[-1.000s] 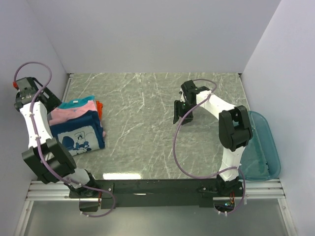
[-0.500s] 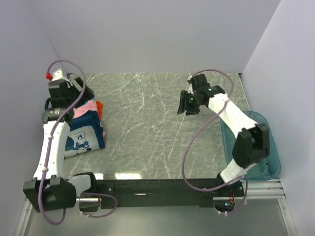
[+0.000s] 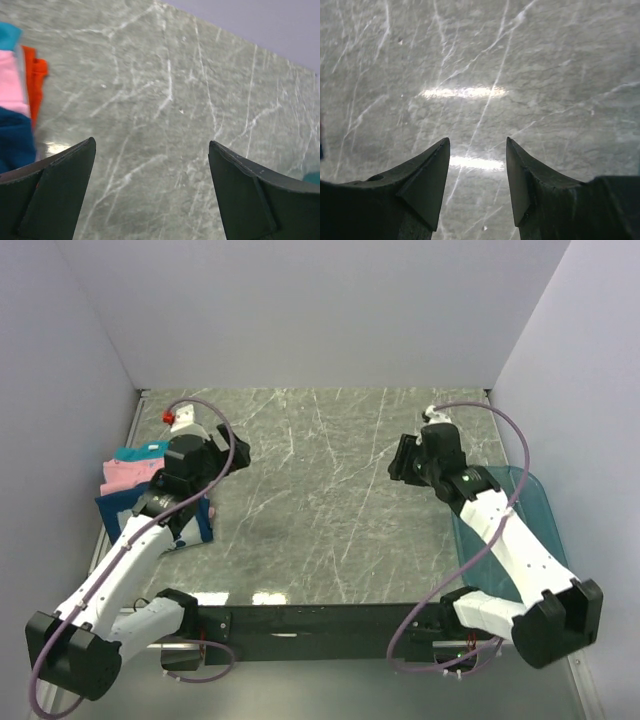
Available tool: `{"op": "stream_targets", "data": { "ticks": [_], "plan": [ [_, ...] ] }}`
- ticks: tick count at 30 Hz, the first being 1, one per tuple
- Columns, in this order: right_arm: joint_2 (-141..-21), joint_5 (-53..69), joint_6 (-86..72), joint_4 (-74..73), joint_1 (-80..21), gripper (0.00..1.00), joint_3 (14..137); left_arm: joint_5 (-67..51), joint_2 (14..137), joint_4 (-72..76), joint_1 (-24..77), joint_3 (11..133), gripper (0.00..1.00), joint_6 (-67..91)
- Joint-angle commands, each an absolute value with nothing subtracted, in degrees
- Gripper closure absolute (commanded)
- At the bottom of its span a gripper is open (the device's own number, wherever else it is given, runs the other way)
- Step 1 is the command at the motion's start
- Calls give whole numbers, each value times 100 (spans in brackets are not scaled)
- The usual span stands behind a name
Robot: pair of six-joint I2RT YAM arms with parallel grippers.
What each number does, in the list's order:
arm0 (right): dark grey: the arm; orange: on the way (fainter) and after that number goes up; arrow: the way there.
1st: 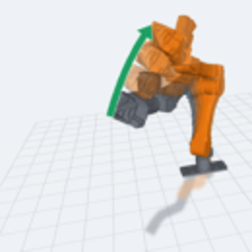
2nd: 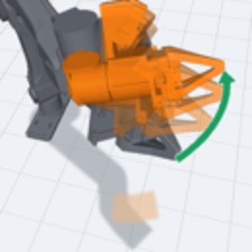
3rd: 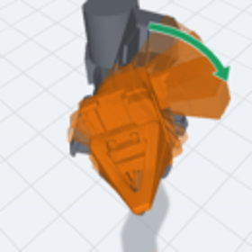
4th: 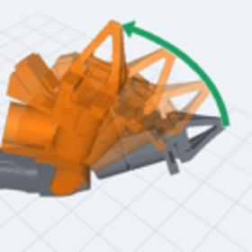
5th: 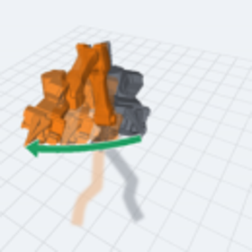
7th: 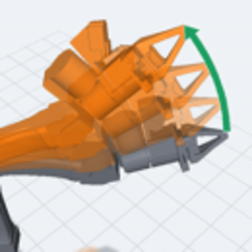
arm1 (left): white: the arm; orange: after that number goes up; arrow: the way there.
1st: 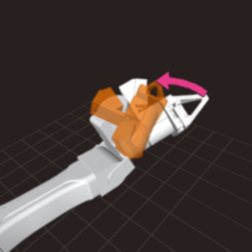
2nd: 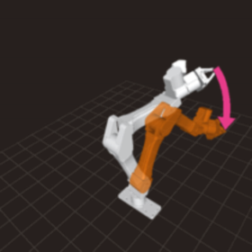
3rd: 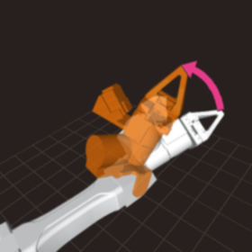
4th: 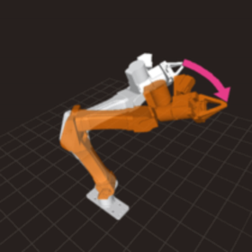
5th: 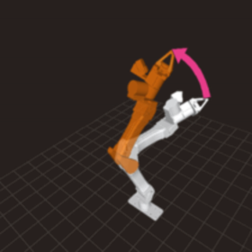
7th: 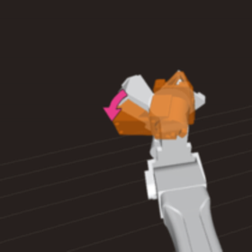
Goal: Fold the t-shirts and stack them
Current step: Reset both grippers
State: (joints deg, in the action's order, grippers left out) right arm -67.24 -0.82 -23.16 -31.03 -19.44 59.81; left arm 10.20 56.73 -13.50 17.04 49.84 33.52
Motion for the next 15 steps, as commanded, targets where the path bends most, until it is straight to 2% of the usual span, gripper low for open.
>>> {"op": "stream_targets", "data": {
  "ticks": [1,15],
  "plan": [
    [-6224,-737,-2461,-2444,-1916,44,5600,1608,5642,-686,2082,4869,1,3410],
    [-4792,-1634,-2751,-2224,-1916,44,4527,1784,5906,-167,2505,4720,0,3349]
  ]
}}
